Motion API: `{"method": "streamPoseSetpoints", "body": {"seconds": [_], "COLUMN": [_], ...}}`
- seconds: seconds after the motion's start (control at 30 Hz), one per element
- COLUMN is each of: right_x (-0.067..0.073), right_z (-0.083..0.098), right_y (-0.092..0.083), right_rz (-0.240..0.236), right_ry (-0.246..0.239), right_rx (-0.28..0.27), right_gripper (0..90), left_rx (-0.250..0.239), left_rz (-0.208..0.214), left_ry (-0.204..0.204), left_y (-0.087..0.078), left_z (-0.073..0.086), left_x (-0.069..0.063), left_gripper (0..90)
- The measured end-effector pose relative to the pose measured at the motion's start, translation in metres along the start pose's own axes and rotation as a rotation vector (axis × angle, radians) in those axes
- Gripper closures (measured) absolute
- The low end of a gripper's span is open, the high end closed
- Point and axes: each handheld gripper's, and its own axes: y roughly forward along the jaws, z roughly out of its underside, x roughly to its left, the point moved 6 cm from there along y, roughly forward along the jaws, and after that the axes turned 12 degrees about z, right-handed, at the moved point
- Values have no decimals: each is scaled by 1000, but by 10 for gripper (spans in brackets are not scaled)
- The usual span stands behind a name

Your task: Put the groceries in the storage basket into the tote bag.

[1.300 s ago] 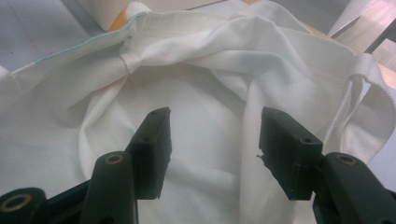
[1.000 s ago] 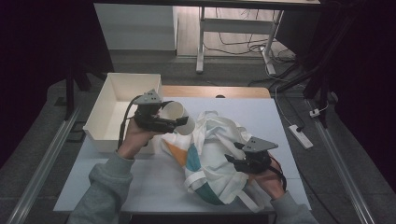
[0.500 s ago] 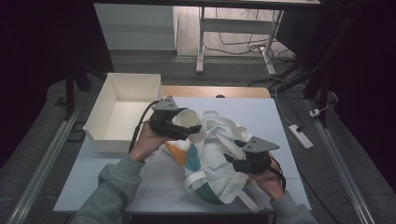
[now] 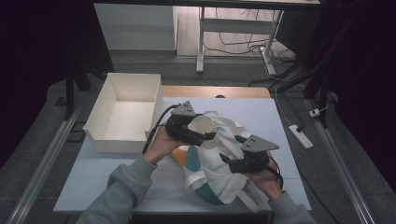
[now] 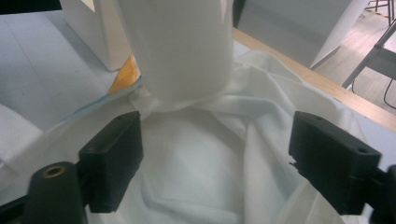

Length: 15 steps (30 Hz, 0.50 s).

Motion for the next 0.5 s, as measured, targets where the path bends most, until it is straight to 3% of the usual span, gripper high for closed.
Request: {"method": "streamPoseSetpoints", "body": {"seconds": [0.5], "right_x": [18], "right_z": [-21], "right_y": [14], "right_rz": [9], "right_ry": [-35], "right_rx": [-36], "right_gripper": [96], "left_rx": [49], "left_rz": [37], "left_ry": [18], "left_y": [21], "left_z": [3], "left_x": [-10], "left_gripper": [192]}}
